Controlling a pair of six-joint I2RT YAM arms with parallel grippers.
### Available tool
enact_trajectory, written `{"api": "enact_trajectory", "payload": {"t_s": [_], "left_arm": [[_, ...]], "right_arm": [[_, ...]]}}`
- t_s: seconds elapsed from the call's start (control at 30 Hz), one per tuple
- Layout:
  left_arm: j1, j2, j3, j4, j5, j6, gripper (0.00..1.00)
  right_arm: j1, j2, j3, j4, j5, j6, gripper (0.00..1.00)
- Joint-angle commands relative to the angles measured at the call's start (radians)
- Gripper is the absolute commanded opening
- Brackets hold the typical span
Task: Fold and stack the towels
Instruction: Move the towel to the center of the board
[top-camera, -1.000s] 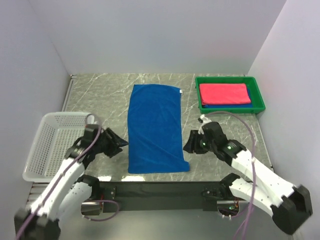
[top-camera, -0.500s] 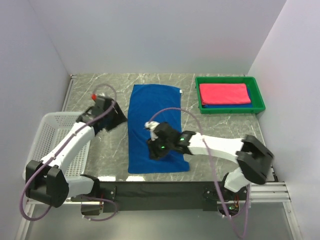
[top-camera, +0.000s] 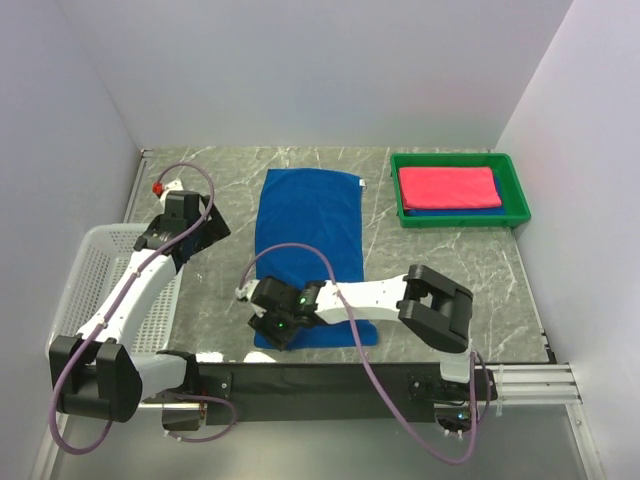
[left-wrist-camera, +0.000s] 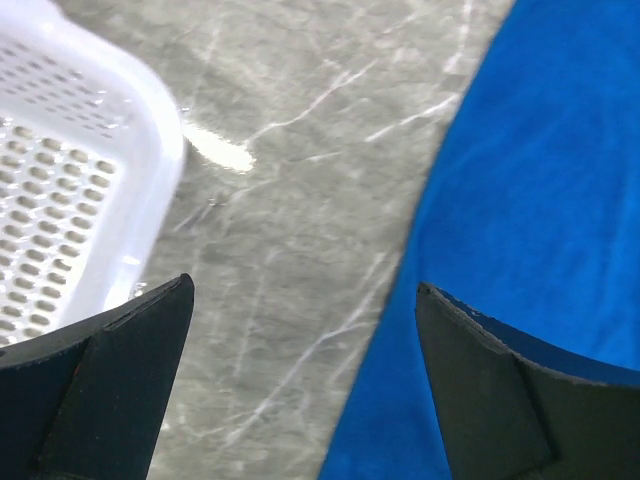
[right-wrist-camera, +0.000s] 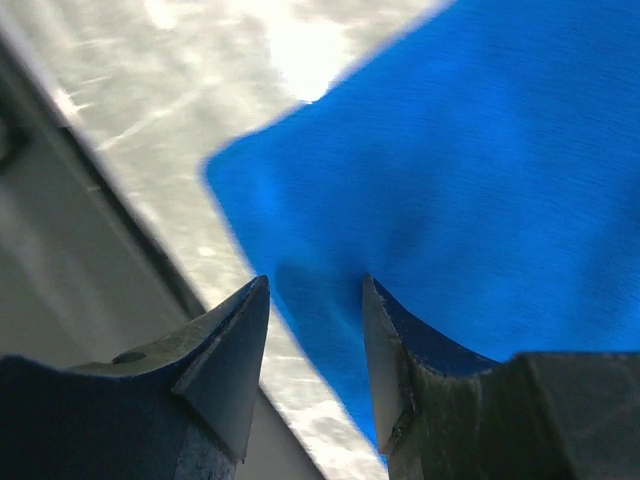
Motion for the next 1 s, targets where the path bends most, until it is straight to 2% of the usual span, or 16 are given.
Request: {"api": "enact_trajectory", "payload": {"t_s": [0.0, 0.17, 0.3, 0.5, 0.57, 0.67, 0.7, 0.83, 0.97], "left_arm": [[0.013, -0.015, -0.003, 0.044, -0.051, 0.046, 0.98], [0.024, -0.020, -0.007, 0.043, -0.063, 0.053, 0.98], [0.025, -0.032, -0.016, 0.047, -0.045, 0.054, 0.98], [0.027, -0.023, -0.018, 0.066, 0.003, 0.062, 0.98], [0.025, -0.009, -0.013, 0.084, 0.049, 0.054, 0.98], [0.024, 0.058, 0.048, 0.081, 0.147, 0.034, 0.97], [0.021, 0.082, 0.072, 0.078, 0.162, 0.031, 0.97], [-0.034, 0.227, 0.247, 0.050, 0.153, 0.013, 0.95], [-0.110, 0.429, 0.385, 0.024, 0.132, -0.009, 0.88]], "right_arm": [[0.043, 0.050, 0.059, -0.058, -0.024, -0.028, 0.50], [0.086, 0.090, 0.148, -0.118, -0.070, -0.047, 0.50], [0.092, 0.055, 0.167, -0.112, -0.104, -0.034, 0.50], [0.055, -0.092, 0.182, -0.143, 0.014, -0.050, 0.51], [0.014, -0.146, 0.147, -0.143, 0.077, -0.053, 0.53], [-0.129, -0.236, 0.086, -0.138, 0.111, -0.054, 0.62], [-0.220, -0.265, 0.075, -0.132, 0.113, -0.059, 0.63], [-0.418, -0.283, 0.041, -0.075, 0.156, -0.086, 0.61], [-0.525, -0.195, 0.092, -0.064, 0.159, -0.108, 0.56]]}}
